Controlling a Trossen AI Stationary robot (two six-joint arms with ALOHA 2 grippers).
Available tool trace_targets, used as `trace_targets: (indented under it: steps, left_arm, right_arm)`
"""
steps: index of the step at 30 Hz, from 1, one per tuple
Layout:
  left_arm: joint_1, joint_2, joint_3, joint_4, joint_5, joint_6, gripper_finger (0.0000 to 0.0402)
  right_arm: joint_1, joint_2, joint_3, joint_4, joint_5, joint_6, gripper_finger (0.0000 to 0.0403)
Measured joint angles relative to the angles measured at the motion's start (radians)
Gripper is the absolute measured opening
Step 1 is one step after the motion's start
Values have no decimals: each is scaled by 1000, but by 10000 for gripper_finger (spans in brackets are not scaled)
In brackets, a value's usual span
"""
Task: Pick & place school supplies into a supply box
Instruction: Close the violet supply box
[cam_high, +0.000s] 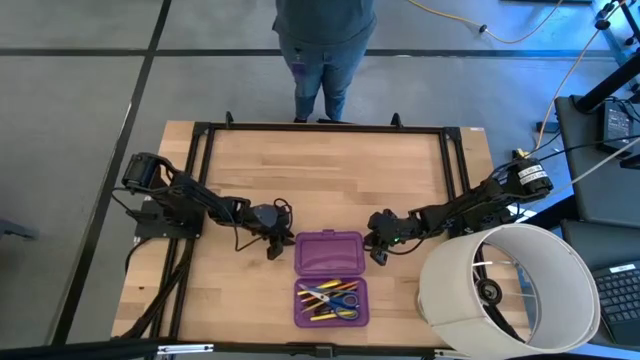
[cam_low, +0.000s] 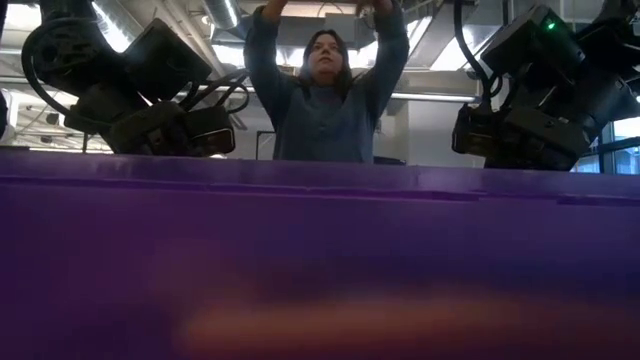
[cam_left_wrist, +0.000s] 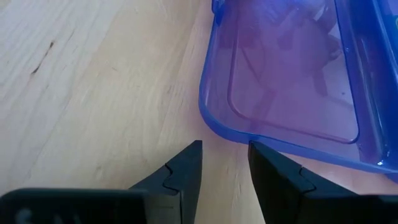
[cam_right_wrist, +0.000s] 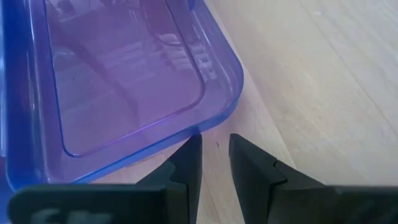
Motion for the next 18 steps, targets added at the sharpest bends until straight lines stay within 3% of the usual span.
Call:
trace_targets:
  steps: [18]
  left_arm:
    - [1,-2,0,-3,-9,1,127]
  right_arm:
    - [0,-1,0,-2,-3,2,87]
